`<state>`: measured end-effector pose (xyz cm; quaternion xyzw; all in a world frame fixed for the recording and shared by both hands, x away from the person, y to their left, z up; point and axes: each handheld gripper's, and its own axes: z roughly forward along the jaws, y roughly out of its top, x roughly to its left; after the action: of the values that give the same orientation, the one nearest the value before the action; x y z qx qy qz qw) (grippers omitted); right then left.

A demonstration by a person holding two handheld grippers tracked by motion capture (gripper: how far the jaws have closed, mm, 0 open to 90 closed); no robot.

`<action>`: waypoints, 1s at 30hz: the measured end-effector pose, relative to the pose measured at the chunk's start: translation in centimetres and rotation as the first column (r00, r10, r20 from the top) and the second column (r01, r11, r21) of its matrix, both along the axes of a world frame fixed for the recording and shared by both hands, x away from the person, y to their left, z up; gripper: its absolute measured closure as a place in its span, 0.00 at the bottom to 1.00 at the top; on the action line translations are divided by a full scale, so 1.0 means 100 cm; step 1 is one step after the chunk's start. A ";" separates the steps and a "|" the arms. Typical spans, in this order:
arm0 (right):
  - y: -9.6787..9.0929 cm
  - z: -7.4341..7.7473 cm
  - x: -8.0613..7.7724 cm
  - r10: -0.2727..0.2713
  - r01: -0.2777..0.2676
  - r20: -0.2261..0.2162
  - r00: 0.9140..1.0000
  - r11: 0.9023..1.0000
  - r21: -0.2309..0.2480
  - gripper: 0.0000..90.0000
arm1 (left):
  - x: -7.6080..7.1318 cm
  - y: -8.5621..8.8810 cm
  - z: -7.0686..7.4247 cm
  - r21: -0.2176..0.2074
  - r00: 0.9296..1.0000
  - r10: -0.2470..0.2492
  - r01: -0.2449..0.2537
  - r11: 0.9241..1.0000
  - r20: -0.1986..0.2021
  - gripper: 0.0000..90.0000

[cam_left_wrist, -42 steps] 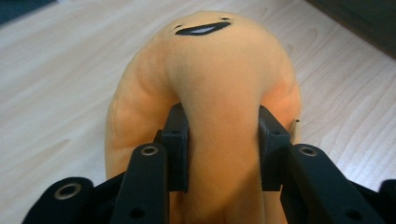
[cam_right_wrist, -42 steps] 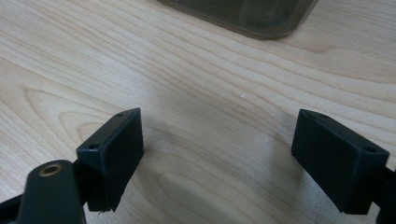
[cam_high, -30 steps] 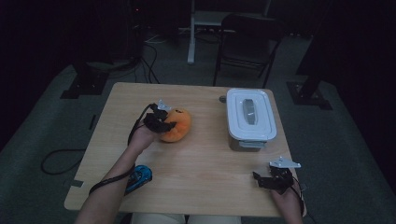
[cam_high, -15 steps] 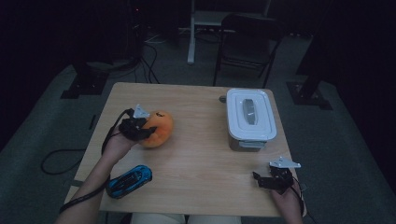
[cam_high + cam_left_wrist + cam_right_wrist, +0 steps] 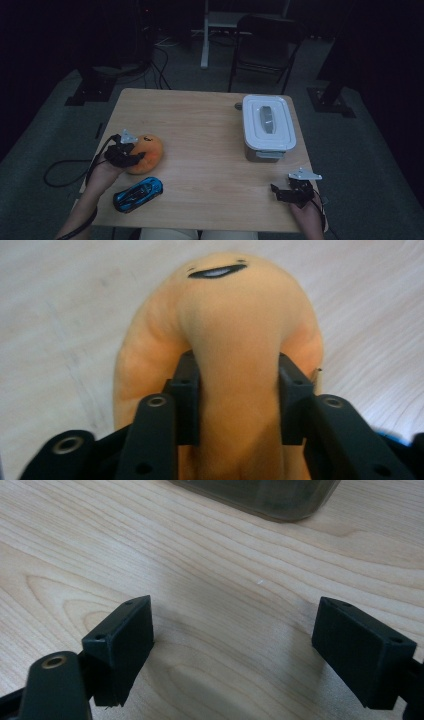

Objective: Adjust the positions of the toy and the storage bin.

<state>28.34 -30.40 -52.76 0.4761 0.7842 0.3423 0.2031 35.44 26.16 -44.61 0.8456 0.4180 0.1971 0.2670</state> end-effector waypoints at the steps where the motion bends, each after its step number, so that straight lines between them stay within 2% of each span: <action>1: 0.000 0.000 0.000 0.000 0.000 0.000 1.000 1.000 0.000 0.18 | -0.001 0.001 -0.001 -0.009 1.000 0.006 -0.006 1.000 0.009 0.66; 2: 0.000 0.000 0.000 0.000 0.000 0.000 1.000 1.000 0.000 0.18 | -0.001 0.001 -0.001 -0.009 1.000 0.006 -0.006 1.000 0.009 0.58; 3: 0.000 0.000 0.000 0.000 0.000 0.000 1.000 1.000 0.001 0.18 | -0.001 0.002 0.000 -0.035 1.000 0.020 -0.019 0.999 0.014 0.45; 4: 0.000 0.000 0.000 0.000 0.000 0.000 1.000 1.000 0.001 0.18 | -0.001 0.002 0.000 -0.035 1.000 0.020 -0.019 0.999 0.014 0.39; 5: 0.000 0.000 0.000 -0.001 0.001 0.000 1.000 1.000 0.001 0.18 | -0.001 0.002 0.000 -0.035 1.000 0.020 -0.019 0.999 0.014 0.39; 6: 0.000 0.000 0.000 -0.001 0.001 0.000 1.000 1.000 0.001 0.18 | 0.000 0.004 0.002 -0.072 0.999 0.035 -0.035 0.997 -0.008 0.29; 7: 0.000 0.000 0.000 -0.001 0.001 0.000 1.000 1.000 0.000 0.18 | -0.003 0.004 0.005 -0.083 1.000 0.025 -0.025 0.996 -0.001 0.23; 9: 0.000 0.000 0.000 -0.002 0.002 -0.001 1.000 1.000 0.000 0.18 | -0.003 0.001 0.007 -0.077 0.999 0.036 -0.036 0.996 -0.003 0.19; 10: 0.000 0.000 0.000 -0.002 0.002 -0.001 1.000 1.000 0.001 0.18 | -0.003 0.000 0.008 -0.073 0.999 0.038 -0.038 0.997 -0.002 0.15; 13: 0.000 0.000 0.000 -0.004 0.004 -0.003 1.000 1.000 0.001 0.18 | -0.004 0.000 0.013 -0.105 0.999 0.037 -0.037 0.994 0.001 0.14; 17: 0.000 0.000 0.000 -0.003 0.003 -0.003 1.000 1.000 0.001 0.17 | -0.004 0.001 0.018 -0.103 0.998 0.062 -0.062 0.993 -0.001 0.11; 18: 0.000 0.000 0.001 0.002 -0.002 -0.006 1.000 1.000 0.000 0.15 | -0.005 0.001 0.021 -0.116 0.998 0.059 -0.059 0.992 -0.006 0.08; 19: 0.000 0.000 0.001 0.003 -0.003 -0.008 1.000 1.000 -0.003 0.15 | -0.005 0.000 0.022 -0.120 0.998 0.052 -0.054 0.991 -0.017 0.01; 22: 0.000 0.000 0.001 0.002 -0.002 -0.008 1.000 1.000 -0.002 0.15 | -0.005 -0.001 0.025 -0.136 0.998 0.056 -0.057 0.989 -0.012 0.00; 24: 0.000 0.000 0.001 0.000 0.000 -0.008 1.000 1.000 -0.002 0.14 | -0.005 -0.005 0.028 -0.146 0.999 0.046 -0.045 0.988 0.001 0.00; 25: 0.000 0.000 0.001 -0.004 0.004 -0.009 1.000 1.000 -0.001 0.14 | -0.005 -0.010 0.030 -0.171 0.999 0.032 -0.029 0.985 0.014 0.00; 29: -0.002 0.000 0.002 -0.013 0.013 -0.008 1.000 1.000 0.005 0.15 | -0.003 -0.021 0.031 -0.193 1.000 0.009 -0.005 0.981 0.020 0.00; 30: -0.002 0.000 0.002 -0.016 0.016 -0.010 1.000 1.000 0.015 0.15 | -0.002 -0.029 0.031 -0.203 1.000 -0.004 0.009 0.979 0.022 0.00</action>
<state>28.54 -30.63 -52.74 0.4855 0.7788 0.3444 0.1981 35.27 23.26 -41.55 0.8131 0.4303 0.1615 0.3572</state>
